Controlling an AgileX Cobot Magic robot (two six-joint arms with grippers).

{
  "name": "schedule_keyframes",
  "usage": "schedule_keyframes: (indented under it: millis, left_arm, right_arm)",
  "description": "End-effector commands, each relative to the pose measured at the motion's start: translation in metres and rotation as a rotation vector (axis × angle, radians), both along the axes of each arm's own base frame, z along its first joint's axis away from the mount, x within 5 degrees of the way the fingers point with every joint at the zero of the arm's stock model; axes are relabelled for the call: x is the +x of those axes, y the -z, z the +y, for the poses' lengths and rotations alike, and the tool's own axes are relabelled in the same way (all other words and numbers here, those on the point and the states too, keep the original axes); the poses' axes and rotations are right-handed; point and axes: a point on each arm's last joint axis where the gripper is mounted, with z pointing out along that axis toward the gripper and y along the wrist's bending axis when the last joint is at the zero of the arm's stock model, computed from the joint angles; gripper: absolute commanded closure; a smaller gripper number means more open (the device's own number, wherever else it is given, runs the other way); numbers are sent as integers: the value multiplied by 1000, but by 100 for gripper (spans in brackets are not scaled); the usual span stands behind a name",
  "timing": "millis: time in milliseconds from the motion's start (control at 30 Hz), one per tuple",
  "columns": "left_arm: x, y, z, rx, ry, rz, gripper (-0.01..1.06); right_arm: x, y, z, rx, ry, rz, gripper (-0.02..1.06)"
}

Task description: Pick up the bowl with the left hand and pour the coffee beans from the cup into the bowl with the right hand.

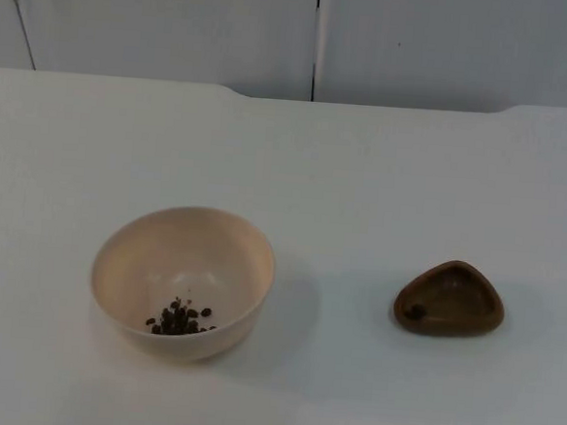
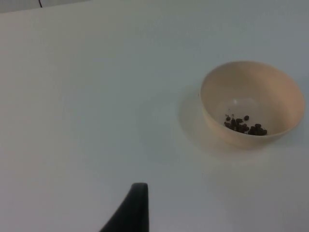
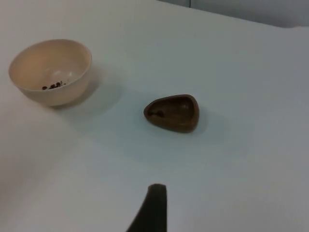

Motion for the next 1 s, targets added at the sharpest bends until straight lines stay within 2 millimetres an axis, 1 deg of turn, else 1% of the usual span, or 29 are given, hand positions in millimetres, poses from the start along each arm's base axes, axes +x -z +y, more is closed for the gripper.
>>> schedule_keyframes:
  millis: [0,333,367,400,500,533,967]
  left_arm:
    - [0,1,0,-2,-8,-4,0]
    - [0,1,0,-2,-8,-4,0]
    - [0,1,0,-2,-8,-4,0]
    - [0,1,0,-2,-8,-4,0]
    - [0,1,0,-2,-8,-4,0]
    - [0,1,0,-2,-8,-4,0]
    - [0,1,0,-2,-8,-4,0]
  right_arm:
    - [1,2,0,3,7,-5,25]
    - [1,2,0,3,7,-5,25]
    - [1,2,0,3,7,-5,22]
    - [1,2,0,3,7,-5,22]
    - [1,2,0,3,7,-5,3]
    - [1,2,0,3,7,-5,-1]
    - [1,2,0,4,15,-4,-1]
